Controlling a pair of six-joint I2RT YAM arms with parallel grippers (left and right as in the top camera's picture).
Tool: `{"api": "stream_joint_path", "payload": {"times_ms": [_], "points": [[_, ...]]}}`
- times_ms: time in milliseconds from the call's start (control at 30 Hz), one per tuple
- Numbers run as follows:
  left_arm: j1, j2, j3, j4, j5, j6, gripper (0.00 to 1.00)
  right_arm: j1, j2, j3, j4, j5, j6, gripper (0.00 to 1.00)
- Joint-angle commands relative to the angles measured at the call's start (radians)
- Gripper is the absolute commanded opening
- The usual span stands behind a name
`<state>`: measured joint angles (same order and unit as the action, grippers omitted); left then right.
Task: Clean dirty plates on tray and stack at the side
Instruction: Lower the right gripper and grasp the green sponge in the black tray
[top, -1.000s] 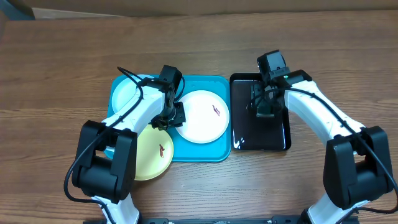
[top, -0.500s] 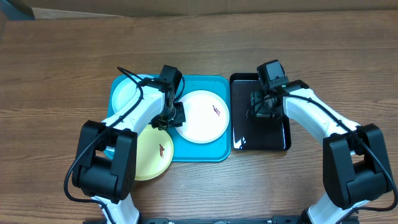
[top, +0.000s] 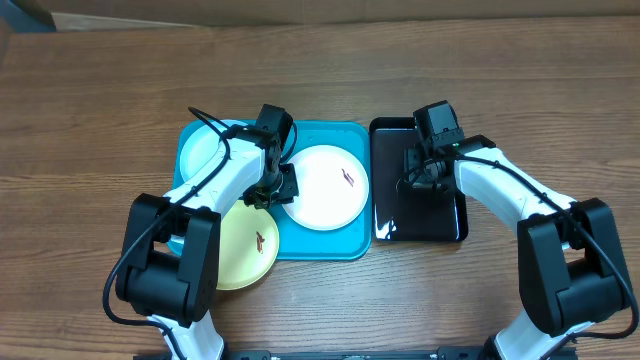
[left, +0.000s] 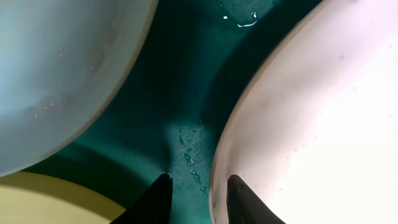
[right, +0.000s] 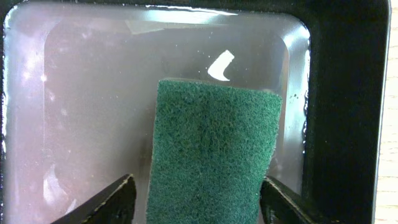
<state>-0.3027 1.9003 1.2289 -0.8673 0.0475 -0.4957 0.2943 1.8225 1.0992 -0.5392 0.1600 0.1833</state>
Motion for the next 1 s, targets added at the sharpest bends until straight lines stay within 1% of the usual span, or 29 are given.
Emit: {"api": "stream_joint_path", "payload": {"times_ms": [0,67,133,233,300,367,400,433,633,667,733,867,967], "points": [[-0.006,0.009,-0.012,0.001,-0.01,-0.01,0.32,-0.006,0.005,-0.013,0.008,-0.004,0.004,0.63],[-0.006,0.009,-0.012,0.001,-0.01,-0.01,0.32,-0.006,0.005,-0.014,0.005,-0.004,0.004,0.59],[-0.006,0.009,-0.012,0.001,-0.01,-0.01,0.32,-0.006,0.005,-0.014,0.0,-0.005,0.004,0.48],[-0.006,0.009,-0.012,0.001,-0.01,-0.01,0.32,-0.006,0.005,-0.014,0.0,-0.007,0.004,0.39],[-0.006,0.009,-0.012,0.001,-0.01,-0.01,0.32,-0.006,0.005,-0.014,0.0,-0.007,0.012,0.34],[-0.006,0.009,-0.012,0.001,-0.01,-0.01,0.32,-0.006,0.005,-0.014,0.0,-0.008,0.044,0.23],[-0.006,0.009,-0.012,0.001,-0.01,-0.01,0.32,-0.006,0.005,-0.014,-0.001,-0.008,0.058,0.15],[-0.006,0.009,-0.012,0.001,-0.01,-0.01,0.32,-0.006,0.005,-0.014,-0.001,-0.012,0.058,0.1],[-0.006,0.009,-0.012,0.004,-0.01,-0.01,0.34,-0.006,0.004,0.0,-0.006,-0.034,0.055,0.1],[-0.006,0.009,-0.012,0.005,-0.01,-0.01,0.34,-0.006,0.0,0.013,-0.019,-0.034,0.053,0.09],[-0.006,0.009,-0.012,0.006,-0.011,-0.01,0.35,-0.006,-0.012,0.05,-0.064,-0.034,0.054,0.04],[-0.006,0.009,-0.012,0.006,-0.013,-0.01,0.35,0.005,-0.054,0.128,-0.166,-0.034,0.056,0.04],[-0.006,0.009,-0.012,0.008,-0.014,-0.01,0.32,0.018,-0.087,0.165,-0.217,-0.034,0.056,0.04]]}}
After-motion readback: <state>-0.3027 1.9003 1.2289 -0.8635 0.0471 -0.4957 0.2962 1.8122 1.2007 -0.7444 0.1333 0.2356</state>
